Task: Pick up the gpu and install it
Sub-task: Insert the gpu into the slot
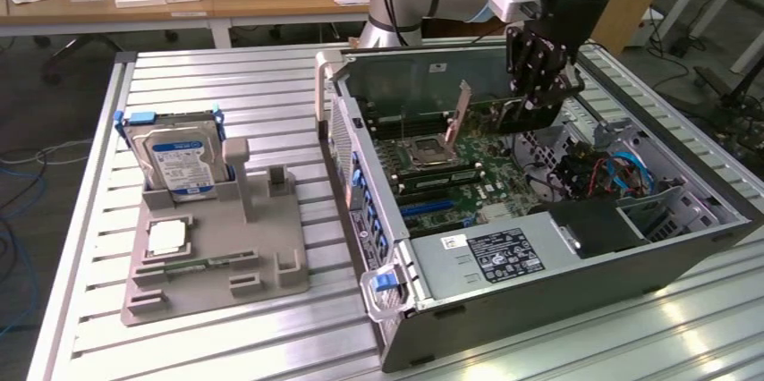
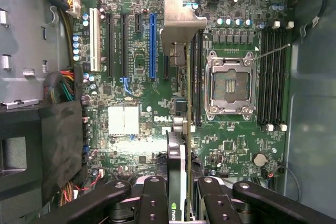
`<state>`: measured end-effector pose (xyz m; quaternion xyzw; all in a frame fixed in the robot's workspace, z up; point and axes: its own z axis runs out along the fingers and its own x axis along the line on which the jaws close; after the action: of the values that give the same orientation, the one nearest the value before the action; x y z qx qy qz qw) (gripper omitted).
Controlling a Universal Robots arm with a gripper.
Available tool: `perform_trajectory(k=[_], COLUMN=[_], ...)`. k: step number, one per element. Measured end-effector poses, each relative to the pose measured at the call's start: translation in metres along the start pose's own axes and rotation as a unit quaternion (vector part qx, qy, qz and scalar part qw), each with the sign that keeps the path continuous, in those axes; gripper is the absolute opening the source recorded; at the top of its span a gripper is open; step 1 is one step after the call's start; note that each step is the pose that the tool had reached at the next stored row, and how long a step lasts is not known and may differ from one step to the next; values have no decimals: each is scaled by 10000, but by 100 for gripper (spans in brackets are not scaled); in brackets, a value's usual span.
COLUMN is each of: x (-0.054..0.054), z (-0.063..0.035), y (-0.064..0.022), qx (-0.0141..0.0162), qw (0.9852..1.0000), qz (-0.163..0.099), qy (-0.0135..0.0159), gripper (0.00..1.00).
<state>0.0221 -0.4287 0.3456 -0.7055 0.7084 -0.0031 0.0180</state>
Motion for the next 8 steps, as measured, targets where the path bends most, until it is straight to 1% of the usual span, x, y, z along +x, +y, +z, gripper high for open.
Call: perform_trajectory(k=[5,8], x=[0,1], z=[0,-1], y=[1,51], qx=[0,1], qw=[10000,10000], qz=[0,0], qy=[0,-1], gripper=[27,27])
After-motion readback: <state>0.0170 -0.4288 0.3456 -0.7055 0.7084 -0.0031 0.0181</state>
